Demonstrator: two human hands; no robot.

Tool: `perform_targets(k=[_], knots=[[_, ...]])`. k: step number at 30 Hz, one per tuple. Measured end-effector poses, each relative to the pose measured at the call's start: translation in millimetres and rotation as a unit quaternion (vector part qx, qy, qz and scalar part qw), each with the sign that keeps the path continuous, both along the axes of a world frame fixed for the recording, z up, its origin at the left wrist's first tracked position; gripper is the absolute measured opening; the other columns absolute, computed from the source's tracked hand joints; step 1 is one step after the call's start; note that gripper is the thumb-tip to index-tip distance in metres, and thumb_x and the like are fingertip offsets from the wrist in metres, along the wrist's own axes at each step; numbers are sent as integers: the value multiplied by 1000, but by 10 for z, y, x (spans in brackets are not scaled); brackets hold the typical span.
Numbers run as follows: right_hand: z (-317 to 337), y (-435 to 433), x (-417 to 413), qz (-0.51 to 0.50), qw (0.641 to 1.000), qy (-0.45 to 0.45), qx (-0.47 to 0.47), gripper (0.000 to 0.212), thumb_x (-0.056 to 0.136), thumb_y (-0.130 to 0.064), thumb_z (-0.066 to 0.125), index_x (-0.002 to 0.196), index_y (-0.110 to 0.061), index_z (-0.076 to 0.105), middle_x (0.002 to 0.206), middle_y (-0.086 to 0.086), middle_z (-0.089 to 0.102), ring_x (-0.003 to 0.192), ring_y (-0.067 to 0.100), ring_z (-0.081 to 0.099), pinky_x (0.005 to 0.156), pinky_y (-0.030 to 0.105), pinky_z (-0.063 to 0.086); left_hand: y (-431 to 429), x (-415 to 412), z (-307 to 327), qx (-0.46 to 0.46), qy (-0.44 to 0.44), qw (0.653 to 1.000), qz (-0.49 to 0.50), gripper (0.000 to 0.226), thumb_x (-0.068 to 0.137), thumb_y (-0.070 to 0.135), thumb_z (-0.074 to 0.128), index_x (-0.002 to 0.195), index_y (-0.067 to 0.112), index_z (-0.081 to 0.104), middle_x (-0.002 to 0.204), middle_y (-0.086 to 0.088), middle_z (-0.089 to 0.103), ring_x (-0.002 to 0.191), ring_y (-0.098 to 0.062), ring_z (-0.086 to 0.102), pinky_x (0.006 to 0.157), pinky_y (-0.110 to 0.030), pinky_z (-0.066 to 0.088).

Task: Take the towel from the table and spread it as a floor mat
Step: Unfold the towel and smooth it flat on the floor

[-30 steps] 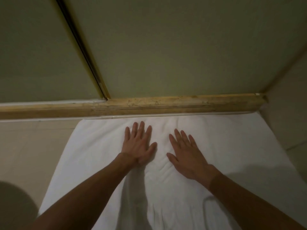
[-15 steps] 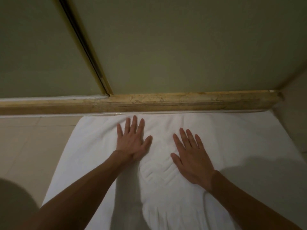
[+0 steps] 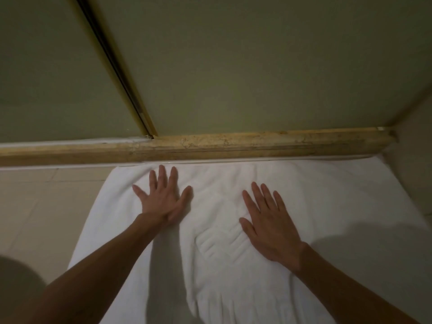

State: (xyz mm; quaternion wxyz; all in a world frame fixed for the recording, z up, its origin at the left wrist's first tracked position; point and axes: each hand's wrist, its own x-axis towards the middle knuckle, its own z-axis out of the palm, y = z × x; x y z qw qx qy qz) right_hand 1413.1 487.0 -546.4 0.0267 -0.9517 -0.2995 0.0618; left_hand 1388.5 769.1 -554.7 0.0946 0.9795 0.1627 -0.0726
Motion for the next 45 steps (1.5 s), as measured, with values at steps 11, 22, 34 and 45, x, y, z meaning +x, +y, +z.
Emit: perform_targets(k=[11,22,34,45], knots=[[-32,0,2,-5,1000,-10,10,67,93,-53,12,150,-19,13,159,10,7,146,28,5,118,47,8,471,-54,-45,1,-10,989,148,95,78,83,4,150,22,-4,158,-18,-11,144,-40,-12,109,-63,-9],[-24,-1,1,-7,1000,-10,18,66,93,-53,14,150,-19,16,158,11,11,146,28,7,118,48,10,720,-57,-14,4,-6,991,130,91,77,81,9,147,23,11,158,-22,-6,144,-40,-8,111,-60,-5],[-37,-3,2,-8,1000,-12,14,66,94,-53,15,150,-19,16,158,11,11,146,28,7,117,48,11,764,-53,-91,30,1,992,126,100,76,83,5,151,17,-2,158,-19,-11,145,-37,-12,110,-61,-7],[-36,-2,1,-10,1000,-15,20,65,94,-52,16,149,-18,19,157,12,15,145,29,12,117,49,14,772,-19,-118,24,14,992,123,103,73,85,4,151,20,-3,159,-16,-11,145,-35,-10,111,-62,-4]])
